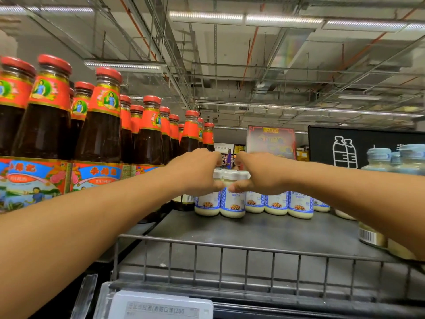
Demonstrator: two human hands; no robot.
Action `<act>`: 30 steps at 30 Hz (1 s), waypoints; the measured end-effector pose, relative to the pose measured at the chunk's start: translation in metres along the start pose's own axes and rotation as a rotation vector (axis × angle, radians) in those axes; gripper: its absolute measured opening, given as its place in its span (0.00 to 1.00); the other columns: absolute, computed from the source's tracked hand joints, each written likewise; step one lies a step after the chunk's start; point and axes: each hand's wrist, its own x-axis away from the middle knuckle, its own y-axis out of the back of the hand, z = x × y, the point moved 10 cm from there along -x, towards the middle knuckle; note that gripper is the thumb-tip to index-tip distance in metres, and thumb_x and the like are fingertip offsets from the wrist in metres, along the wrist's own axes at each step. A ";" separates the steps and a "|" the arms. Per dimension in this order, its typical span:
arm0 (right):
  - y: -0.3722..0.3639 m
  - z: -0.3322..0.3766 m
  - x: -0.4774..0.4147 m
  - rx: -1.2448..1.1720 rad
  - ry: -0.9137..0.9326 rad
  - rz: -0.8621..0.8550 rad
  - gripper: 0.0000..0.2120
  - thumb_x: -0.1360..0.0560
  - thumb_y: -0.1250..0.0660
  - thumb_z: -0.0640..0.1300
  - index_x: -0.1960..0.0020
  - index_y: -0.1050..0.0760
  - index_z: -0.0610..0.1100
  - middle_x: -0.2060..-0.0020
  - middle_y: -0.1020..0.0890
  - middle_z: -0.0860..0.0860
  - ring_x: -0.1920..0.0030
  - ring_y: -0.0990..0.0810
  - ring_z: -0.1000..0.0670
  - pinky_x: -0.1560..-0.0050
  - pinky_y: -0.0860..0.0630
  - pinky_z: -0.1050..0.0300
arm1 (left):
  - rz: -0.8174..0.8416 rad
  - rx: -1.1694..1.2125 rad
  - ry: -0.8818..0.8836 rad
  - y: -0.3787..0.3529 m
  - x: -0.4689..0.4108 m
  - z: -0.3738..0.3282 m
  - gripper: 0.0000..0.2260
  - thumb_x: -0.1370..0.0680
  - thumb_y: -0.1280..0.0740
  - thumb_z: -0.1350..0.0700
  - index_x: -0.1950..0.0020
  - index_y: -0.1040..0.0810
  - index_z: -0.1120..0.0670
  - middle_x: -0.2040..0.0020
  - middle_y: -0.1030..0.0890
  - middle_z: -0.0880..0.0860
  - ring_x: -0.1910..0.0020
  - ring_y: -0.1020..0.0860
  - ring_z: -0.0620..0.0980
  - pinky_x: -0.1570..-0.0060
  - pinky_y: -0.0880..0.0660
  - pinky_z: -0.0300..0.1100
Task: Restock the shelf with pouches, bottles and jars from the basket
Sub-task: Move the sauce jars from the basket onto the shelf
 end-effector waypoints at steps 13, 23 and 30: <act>0.057 0.032 0.095 -0.374 -0.127 -0.244 0.18 0.26 0.30 0.61 0.43 0.27 0.51 0.53 0.22 0.54 0.54 0.22 0.53 0.57 0.25 0.57 | -0.121 0.299 -0.153 0.073 0.047 -0.033 0.13 0.25 0.29 0.42 0.45 0.21 0.46 0.57 0.20 0.44 0.59 0.24 0.41 0.62 0.29 0.39; 0.075 0.052 0.198 -0.728 -0.269 -0.496 0.10 0.25 0.28 0.51 0.46 0.24 0.50 0.56 0.17 0.49 0.53 0.17 0.47 0.50 0.19 0.40 | -0.169 0.692 -0.256 0.094 0.101 -0.064 0.08 0.26 0.28 0.45 0.49 0.19 0.45 0.60 0.19 0.42 0.61 0.23 0.37 0.62 0.30 0.36; 0.087 0.048 0.286 -0.756 -0.367 -0.641 0.06 0.24 0.28 0.46 0.50 0.24 0.53 0.61 0.17 0.49 0.56 0.17 0.43 0.53 0.20 0.38 | -0.214 0.947 -0.398 0.102 0.133 -0.131 0.06 0.25 0.28 0.48 0.50 0.19 0.47 0.60 0.16 0.47 0.59 0.19 0.43 0.56 0.23 0.40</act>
